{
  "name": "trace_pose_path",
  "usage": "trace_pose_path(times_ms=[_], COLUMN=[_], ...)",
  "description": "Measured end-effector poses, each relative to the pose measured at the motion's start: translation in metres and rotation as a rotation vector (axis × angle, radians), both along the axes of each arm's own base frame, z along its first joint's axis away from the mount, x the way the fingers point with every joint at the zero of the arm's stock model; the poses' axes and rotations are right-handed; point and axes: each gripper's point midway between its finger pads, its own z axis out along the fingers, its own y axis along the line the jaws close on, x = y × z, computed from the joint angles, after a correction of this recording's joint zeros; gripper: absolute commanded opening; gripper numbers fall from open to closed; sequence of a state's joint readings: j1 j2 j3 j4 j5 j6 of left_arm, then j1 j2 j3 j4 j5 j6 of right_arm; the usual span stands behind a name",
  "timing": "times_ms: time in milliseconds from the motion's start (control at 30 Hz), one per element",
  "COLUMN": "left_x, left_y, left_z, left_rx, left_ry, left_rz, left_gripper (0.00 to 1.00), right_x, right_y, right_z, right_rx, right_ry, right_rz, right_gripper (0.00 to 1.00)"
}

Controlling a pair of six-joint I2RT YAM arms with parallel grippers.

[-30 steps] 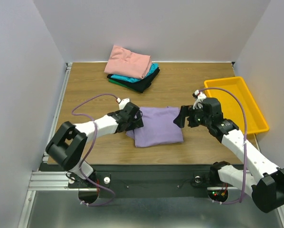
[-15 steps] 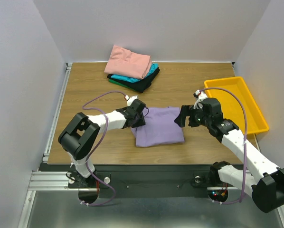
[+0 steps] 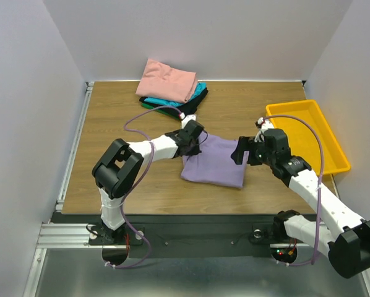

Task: Fold and stack the t-shirts
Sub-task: Neatly place the folded tshirt to the corner

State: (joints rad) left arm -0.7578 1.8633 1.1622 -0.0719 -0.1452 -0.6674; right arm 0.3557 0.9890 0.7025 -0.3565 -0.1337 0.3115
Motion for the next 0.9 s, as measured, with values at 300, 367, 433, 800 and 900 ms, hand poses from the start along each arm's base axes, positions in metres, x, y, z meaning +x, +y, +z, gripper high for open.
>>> trace_pose_path(times_ms=[300,367,433,800,900], left_x=[0.076,0.089,0.102,0.199,0.215], left_y=[-0.009,-0.006,-0.003,0.043,0.048], left_z=[0.103,0.124,0.138,0.169,0.184], left_rx=[0.21,0.261,0.311,0.557,0.59], left_ry=[-0.331,-0.397,-0.447,-0.564,-0.605], left_rz=[-0.121,-0.143,-0.158,-0.175,-0.177], left_gripper=[0.0,0.0,0.0,0.0,0.0], right_x=[0.002,0.003,0.005,0.009,0.01], right_y=[-0.021,-0.024,-0.028,-0.041,-0.043], right_z=[-0.012,-0.011,-0.007,0.0,0.0], right_rx=[-0.064,-0.069,-0.075,-0.094,-0.098], right_ry=[0.005,-0.002,-0.019,-0.053,-0.055], right_rz=[-0.108,-0.127,-0.151,-0.232,-0.239], right_gripper=[1.0,1.0,1.0,1.0,1.0])
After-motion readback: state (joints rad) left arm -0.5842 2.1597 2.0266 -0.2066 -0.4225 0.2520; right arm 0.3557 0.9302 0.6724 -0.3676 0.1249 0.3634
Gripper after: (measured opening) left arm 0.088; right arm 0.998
